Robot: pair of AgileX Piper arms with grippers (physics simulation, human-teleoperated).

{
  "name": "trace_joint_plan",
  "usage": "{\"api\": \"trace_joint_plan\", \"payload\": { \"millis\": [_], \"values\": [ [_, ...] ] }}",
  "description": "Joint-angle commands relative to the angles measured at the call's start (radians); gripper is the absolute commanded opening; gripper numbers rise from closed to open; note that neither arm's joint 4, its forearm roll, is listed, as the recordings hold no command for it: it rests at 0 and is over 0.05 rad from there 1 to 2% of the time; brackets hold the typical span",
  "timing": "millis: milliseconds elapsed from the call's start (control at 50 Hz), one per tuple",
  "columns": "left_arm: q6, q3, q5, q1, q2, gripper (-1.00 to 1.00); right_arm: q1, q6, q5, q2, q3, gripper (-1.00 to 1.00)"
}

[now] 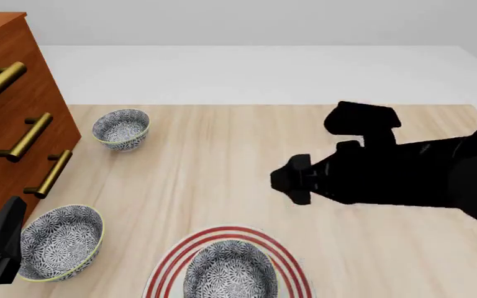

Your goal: Pick up the bowl and put it in the middle on the plate.

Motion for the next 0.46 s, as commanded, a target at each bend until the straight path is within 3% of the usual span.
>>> {"api": "trace_joint_plan", "payload": {
  "millis": [20, 40, 60, 180, 280, 300, 340, 380, 460],
  "values": [
    [0.0, 0.0, 0.0, 0.0, 0.0, 1.0, -0.179, -0.173, 0.273, -0.254, -0.304, 1.0],
    [0.0, 0.0, 0.0, 0.0, 0.0, 1.0, -0.215, -0.225, 0.31, -0.29, -0.374, 1.0],
    [0.0, 0.0, 0.0, 0.0, 0.0, 1.0, -0.198, -0.203, 0.324, -0.294, -0.394, 1.0],
    [0.0, 0.0, 0.0, 0.0, 0.0, 1.0, -0.245, -0.226, 0.385, -0.387, -0.52, 1.0],
    [0.0, 0.0, 0.0, 0.0, 0.0, 1.0, -0.31, -0.234, 0.403, -0.464, -0.557, 1.0],
    [0.0, 0.0, 0.0, 0.0, 0.0, 1.0, -0.34, -0.286, 0.406, -0.49, -0.572, 1.0],
    [0.0, 0.0, 0.0, 0.0, 0.0, 1.0, -0.341, -0.283, 0.408, -0.524, -0.577, 1.0],
    [0.0, 0.0, 0.0, 0.0, 0.0, 1.0, -0.39, -0.344, 0.405, -0.575, -0.581, 1.0],
    [0.0, 0.0, 0.0, 0.0, 0.0, 1.0, -0.428, -0.298, 0.385, -0.659, -0.529, 1.0]
  ]
}}
